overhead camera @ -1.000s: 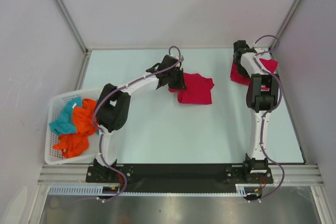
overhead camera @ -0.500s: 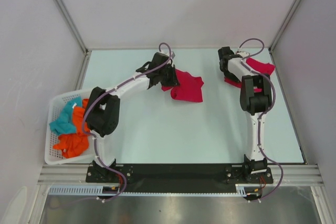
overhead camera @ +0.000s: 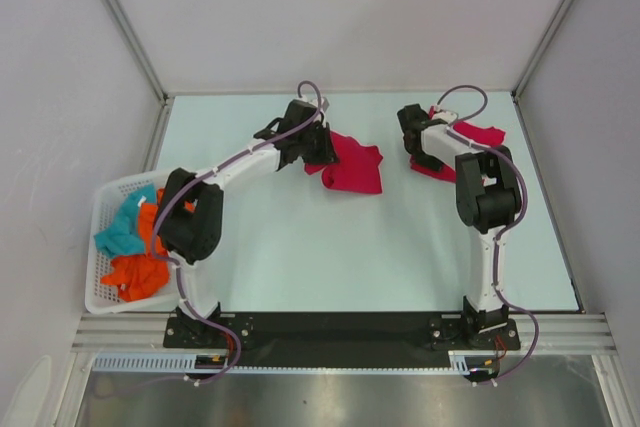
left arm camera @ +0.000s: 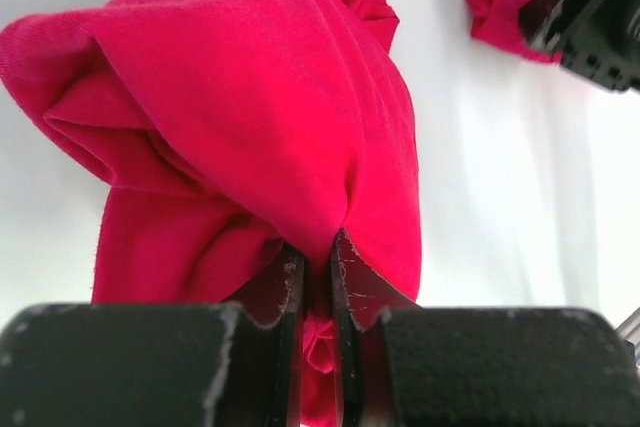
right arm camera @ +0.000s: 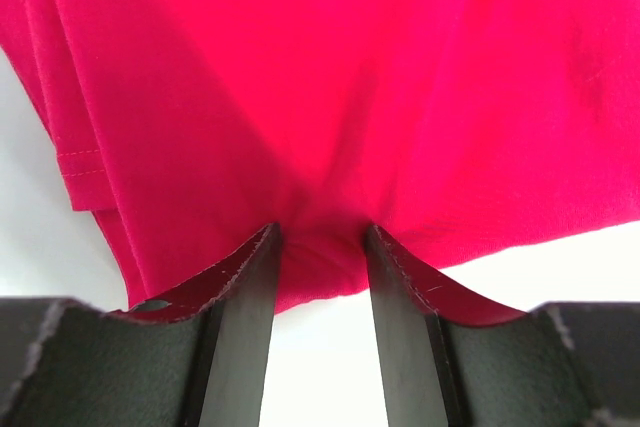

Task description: Fold and stack the t-shirts

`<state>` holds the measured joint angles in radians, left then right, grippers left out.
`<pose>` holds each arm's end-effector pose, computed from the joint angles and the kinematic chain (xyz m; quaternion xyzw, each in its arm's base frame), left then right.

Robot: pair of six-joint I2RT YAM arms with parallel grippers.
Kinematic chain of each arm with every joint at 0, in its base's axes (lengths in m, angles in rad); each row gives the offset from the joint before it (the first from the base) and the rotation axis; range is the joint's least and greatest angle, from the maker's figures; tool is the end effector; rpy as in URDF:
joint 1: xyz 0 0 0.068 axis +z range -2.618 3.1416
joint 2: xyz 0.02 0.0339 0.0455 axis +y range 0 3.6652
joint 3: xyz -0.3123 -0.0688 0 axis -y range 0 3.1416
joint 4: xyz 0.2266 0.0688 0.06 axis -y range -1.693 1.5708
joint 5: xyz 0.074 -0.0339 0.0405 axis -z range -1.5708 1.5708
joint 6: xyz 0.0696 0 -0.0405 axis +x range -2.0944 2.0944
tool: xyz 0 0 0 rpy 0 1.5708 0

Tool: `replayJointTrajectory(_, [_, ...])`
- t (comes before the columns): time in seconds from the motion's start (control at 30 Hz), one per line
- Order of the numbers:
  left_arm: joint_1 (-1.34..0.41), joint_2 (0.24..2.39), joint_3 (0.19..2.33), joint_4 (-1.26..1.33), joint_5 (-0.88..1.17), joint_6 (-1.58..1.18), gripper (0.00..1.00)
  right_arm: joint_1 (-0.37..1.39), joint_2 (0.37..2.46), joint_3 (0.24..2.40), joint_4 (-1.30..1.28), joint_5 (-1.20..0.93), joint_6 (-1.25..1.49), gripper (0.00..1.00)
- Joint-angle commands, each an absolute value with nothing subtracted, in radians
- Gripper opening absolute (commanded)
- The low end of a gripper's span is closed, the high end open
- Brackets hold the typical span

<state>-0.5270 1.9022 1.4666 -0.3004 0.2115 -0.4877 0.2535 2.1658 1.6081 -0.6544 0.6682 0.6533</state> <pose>0.3882 -0.2428 0.2722 0.0606 0.9080 -0.2802 0.3055 0.4602 0.0747 0.1827 0.2419 0.8994 -0.2162 0.2928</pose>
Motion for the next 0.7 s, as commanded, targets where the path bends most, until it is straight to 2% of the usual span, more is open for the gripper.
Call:
replayJointTrajectory(0.0, [-0.512,1.815,1.445,-0.25,0.199,-0.479,0.12,0.331,2.129,1.516,-0.712,0.526,0.664,0.45])
replayJointTrajectory(0.67, [-0.491,1.718,1.379,-0.242,0.179,-0.479,0.12,0.673,1.922,1.229,-0.776,0.459,0.816,0.45])
